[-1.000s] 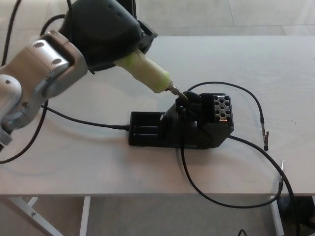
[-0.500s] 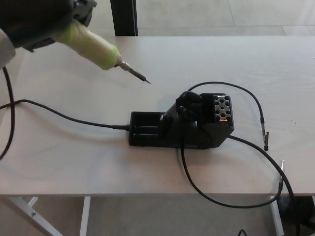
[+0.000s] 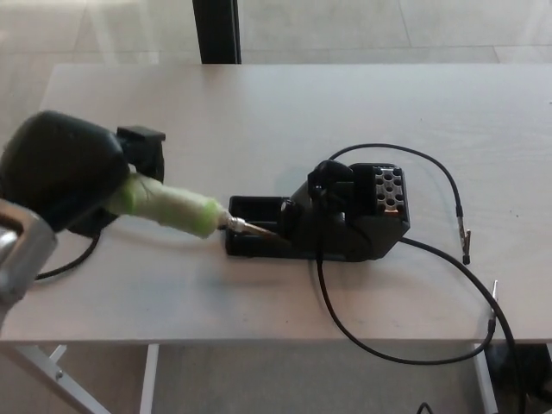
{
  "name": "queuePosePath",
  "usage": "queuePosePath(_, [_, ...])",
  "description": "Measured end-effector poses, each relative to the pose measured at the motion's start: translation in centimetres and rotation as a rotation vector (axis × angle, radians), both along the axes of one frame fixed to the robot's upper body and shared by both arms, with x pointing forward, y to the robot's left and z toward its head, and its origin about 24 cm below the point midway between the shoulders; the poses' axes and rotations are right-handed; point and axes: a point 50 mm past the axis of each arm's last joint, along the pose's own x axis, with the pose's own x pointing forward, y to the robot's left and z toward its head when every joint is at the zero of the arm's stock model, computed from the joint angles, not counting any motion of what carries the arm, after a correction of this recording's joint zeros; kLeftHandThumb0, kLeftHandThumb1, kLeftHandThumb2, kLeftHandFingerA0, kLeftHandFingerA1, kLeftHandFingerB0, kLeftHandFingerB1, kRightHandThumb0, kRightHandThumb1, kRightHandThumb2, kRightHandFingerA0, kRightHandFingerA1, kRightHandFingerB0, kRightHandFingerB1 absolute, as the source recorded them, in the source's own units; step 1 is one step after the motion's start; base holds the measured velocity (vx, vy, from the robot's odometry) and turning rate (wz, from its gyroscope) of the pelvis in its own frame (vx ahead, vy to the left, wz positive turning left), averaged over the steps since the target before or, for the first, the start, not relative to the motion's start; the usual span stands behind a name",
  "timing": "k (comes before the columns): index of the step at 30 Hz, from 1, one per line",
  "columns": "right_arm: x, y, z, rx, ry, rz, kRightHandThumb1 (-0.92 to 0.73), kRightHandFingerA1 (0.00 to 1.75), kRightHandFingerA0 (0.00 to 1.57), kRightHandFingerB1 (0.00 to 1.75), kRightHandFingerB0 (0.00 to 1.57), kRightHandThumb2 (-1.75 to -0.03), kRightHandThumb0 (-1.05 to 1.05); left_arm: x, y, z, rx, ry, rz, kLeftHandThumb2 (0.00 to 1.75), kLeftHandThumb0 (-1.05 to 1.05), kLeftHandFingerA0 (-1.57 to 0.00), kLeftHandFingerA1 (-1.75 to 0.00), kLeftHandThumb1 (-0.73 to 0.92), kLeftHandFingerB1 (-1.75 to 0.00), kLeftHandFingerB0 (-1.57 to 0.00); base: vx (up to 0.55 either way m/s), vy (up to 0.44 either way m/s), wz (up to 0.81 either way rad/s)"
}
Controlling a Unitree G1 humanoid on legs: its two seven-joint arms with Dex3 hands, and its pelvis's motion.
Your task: Use the left hand of the robot to grab the soldering gun kept on the middle of the table and pull it out of its base and keep it on the left side of the base
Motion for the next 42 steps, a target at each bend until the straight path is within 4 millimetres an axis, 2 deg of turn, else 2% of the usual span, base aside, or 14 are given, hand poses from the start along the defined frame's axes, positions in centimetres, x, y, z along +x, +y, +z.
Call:
queuePosePath(4, [0.1, 0.0, 0.0, 0.000, 0.001, 0.005, -0.33, 0.59, 0.65, 0.43, 0.44, -1.25, -1.05, -1.1, -0.5, -2.8, -0.057, 0.085, 0.041, 1.04, -0.21, -1.22, -1.40, 0.48, -1.24, -0.98, 0.00, 0.000, 0.00])
queuePosePath(6, [0.1, 0.1, 0.0, 0.000, 0.003, 0.006, -0.32, 0.59, 0.66, 0.43, 0.44, -1.26, -1.05, -1.5, -0.4, -3.8, -0.060, 0.118, 0.060, 0.89, -0.16, -0.88, -1.75, 0.57, -1.53, -0.73, 0.00, 0.000, 0.00])
queuePosePath(7, [0.1, 0.1, 0.0, 0.000, 0.002, 0.006, -0.32, 0.58, 0.66, 0.43, 0.44, -1.26, -1.05, -1.5, -0.4, -4.1, -0.058, 0.125, 0.066, 0.99, -0.22, -1.18, -1.37, 0.49, -1.23, -0.96, 0.00, 0.000, 0.00])
queuePosePath(9, [0.3, 0.1, 0.0, -0.001, -0.001, 0.008, -0.36, 0.56, 0.65, 0.42, 0.43, -1.21, -1.05, -1.5, -0.3, -4.4, -0.043, 0.136, 0.078, 0.83, -0.18, -0.88, -1.75, 0.64, -1.46, -0.72, 0.00, 0.000, 0.00])
queuePosePath(10, [0.4, 0.1, 0.0, -0.001, -0.002, 0.010, -0.34, 0.57, 0.66, 0.43, 0.46, -1.23, -1.05, -1.6, -0.3, -4.7, -0.028, 0.144, 0.085, 0.97, -0.24, -1.19, -1.36, 0.51, -1.11, -0.88, 0.00, 0.000, 0.00])
queuePosePath(11, [0.4, 0.1, 0.0, -0.001, -0.002, 0.011, -0.34, 0.57, 0.66, 0.43, 0.46, -1.23, -1.05, -1.6, -0.2, -4.9, -0.020, 0.152, 0.092, 0.78, -0.17, -0.89, -1.75, 0.65, -1.22, -0.74, 0.00, 0.000, 0.00])
queuePosePath(14, [0.5, 0.1, 0.1, -0.001, -0.004, 0.013, -0.33, 0.57, 0.65, 0.43, 0.45, -1.22, -1.05, -1.6, 0.1, -5.5, 0.007, 0.176, 0.109, 0.69, -0.20, -0.89, -1.75, 0.66, -0.97, -0.80, 0.00, 0.000, 0.00])
queuePosePath(15, [0.5, 0.1, 0.1, -0.001, -0.005, 0.013, -0.31, 0.58, 0.64, 0.43, 0.44, -1.24, -1.05, -1.6, 0.1, -5.7, 0.015, 0.182, 0.111, 0.63, -0.27, -0.77, -1.48, 0.67, -0.60, -0.57, 0.00, 0.000, 0.00])
queuePosePath(20, [0.7, 0.2, 0.1, -0.002, -0.006, 0.017, -0.30, 0.58, 0.65, 0.42, 0.47, -1.22, -1.05, -1.5, 0.0, -6.1, 0.111, 0.212, 0.114, 0.84, -0.52, -0.29, -0.66, 0.50, -0.47, -0.15, 0.00, 0.000, 0.00])
queuePosePath(21, [0.7, 0.2, 0.1, -0.002, -0.005, 0.018, -0.30, 0.58, 0.65, 0.43, 0.48, -1.20, -1.05, -1.5, 0.0, -6.1, 0.149, 0.217, 0.111, 0.60, -0.52, -0.18, -0.59, 0.65, -0.34, -0.16, 0.00, 0.000, 0.00])
queuePosePath(22, [0.7, 0.2, 0.1, -0.002, -0.004, 0.018, -0.28, 0.58, 0.66, 0.42, 0.49, -1.21, -1.05, -1.3, 0.0, -6.0, 0.179, 0.218, 0.109, 1.08, -0.34, -0.04, -0.54, 0.58, -0.50, 0.00, 0.00, 0.000, 0.00])
queuePosePath(23, [0.7, 0.2, 0.1, -0.002, -0.004, 0.018, -0.27, 0.58, 0.66, 0.42, 0.49, -1.22, -1.05, -1.3, 0.0, -5.9, 0.206, 0.224, 0.111, 0.61, -0.54, 0.00, -0.44, 0.70, -0.31, -0.10, 0.00, 0.000, 0.00])
queuePosePath(26, [0.7, 0.2, 0.1, -0.002, -0.004, 0.018, -0.27, 0.58, 0.65, 0.42, 0.48, -1.20, -1.05, -1.2, -0.1, -6.2, 0.257, 0.254, 0.117, 0.79, -0.64, 0.00, 0.00, 0.61, -0.27, -0.05, 0.00, 0.000, 0.00])
queuePosePath(42, [0.6, 0.1, 0.1, 0.000, -0.010, 0.013, -0.25, 0.57, 0.64, 0.37, 0.31, -1.19, -1.05, -1.0, 0.6, -5.2, 0.391, 0.389, 0.131, 0.79, -0.78, 0.00, -0.17, 0.46, 0.00, 0.00, 0.00, 0.000, 0.00])
